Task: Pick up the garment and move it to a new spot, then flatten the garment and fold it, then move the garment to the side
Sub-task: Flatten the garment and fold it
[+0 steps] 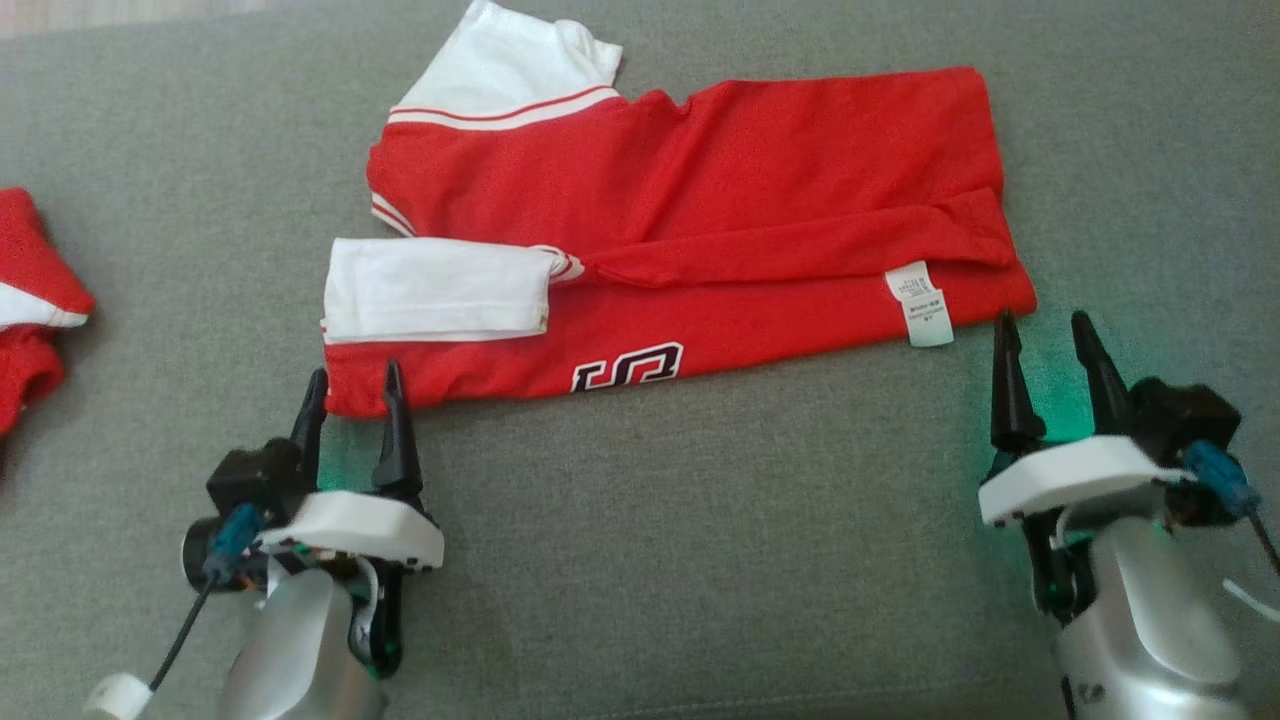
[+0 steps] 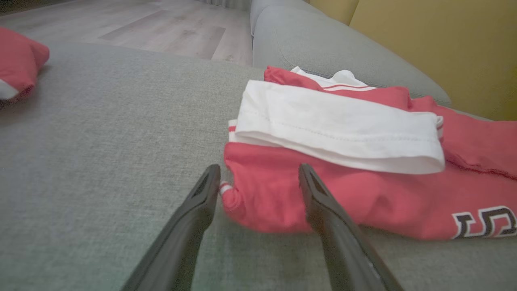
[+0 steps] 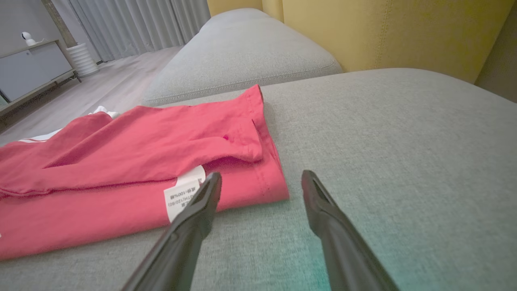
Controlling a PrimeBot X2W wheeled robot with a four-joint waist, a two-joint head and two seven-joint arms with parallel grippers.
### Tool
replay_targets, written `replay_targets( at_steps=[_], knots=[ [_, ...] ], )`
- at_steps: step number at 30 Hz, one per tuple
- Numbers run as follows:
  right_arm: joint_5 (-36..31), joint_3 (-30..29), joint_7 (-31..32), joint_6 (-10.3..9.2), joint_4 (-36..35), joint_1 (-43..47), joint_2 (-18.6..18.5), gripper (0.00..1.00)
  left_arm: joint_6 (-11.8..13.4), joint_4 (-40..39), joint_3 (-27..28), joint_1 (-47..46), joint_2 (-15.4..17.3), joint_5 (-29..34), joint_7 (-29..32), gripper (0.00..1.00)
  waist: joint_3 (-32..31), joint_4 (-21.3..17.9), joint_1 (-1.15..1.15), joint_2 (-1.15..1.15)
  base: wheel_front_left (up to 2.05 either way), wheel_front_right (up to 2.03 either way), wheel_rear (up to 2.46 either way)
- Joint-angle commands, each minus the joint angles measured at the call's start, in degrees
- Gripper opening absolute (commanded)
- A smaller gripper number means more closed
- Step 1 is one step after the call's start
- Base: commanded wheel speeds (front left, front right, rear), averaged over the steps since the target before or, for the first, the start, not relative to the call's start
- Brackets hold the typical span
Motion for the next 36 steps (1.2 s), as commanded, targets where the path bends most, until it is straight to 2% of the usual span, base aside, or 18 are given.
replay_targets(
  at_steps=[1, 5, 15, 21, 26, 27, 28, 29, 36],
  knots=[
    [0.1, 1.2, -0.6, 0.37, -2.0, -2.2, -0.2, 1.00, -0.4, -0.9, 1.8, -1.9, 0.8, 0.4, -0.3, 0.90, 0.7, -0.3, -0.01, 0.00, 0.00, 0.00, 0.00],
    [0.1, 0.7, -0.6, 0.37, -2.0, -3.1, -0.2, 1.00, -1.0, -0.2, 1.4, -2.0, 0.8, 0.0, -0.3, 0.00, 1.5, -0.2, -0.01, 0.00, 0.00, 0.00, 0.00],
    [-2.5, -0.6, -0.6, 0.37, 4.4, -7.3, -0.2, 1.00, -0.6, -0.7, 0.9, -1.9, 0.8, -0.2, -0.3, 0.00, 2.9, 1.1, -0.01, 0.00, 0.00, 0.00, 0.00],
    [-4.9, -3.2, -0.6, 0.37, 10.4, -10.3, -0.2, 1.00, -0.5, -1.4, 0.2, -2.0, 0.8, 0.2, -0.3, 0.00, 3.7, 2.0, -0.01, 0.00, 0.00, 0.00, 0.00],
    [-3.5, -4.2, -0.6, 0.37, 18.1, -13.1, -0.2, 1.00, -0.6, -1.9, -0.2, -2.1, 0.8, 0.4, -0.3, 0.00, 4.3, 2.8, -0.01, 0.00, 0.00, 0.00, 0.00],
    [-3.0, -3.4, -0.6, 0.37, 19.4, -13.6, -0.2, 0.95, -0.6, -1.9, -0.4, -2.2, 0.8, 0.3, -0.3, 0.00, 4.4, 2.9, -0.01, 0.00, 0.00, 0.00, 0.00],
    [-2.3, -2.8, -0.6, 0.37, 20.5, -14.1, -0.2, 0.41, -0.7, -2.1, -0.4, -2.2, 0.8, 0.3, -0.3, 0.00, 4.4, 3.0, -0.01, 0.00, 0.00, 0.00, 0.00],
    [-1.7, -2.1, -0.6, 0.37, 21.4, -14.4, -0.2, 0.00, -0.7, -2.3, -0.4, -2.2, 0.8, 0.3, -0.3, 0.00, 4.4, 3.0, -0.01, 0.00, 0.00, 0.00, 0.00],
    [2.2, -3.9, -0.6, 0.37, 18.0, -12.6, -0.9, 0.00, 0.0, -5.7, 1.5, 0.4, 0.8, 0.6, -0.3, 0.00, 0.4, 2.8, -0.01, 0.00, 0.00, 0.00, 0.00]
  ],
)
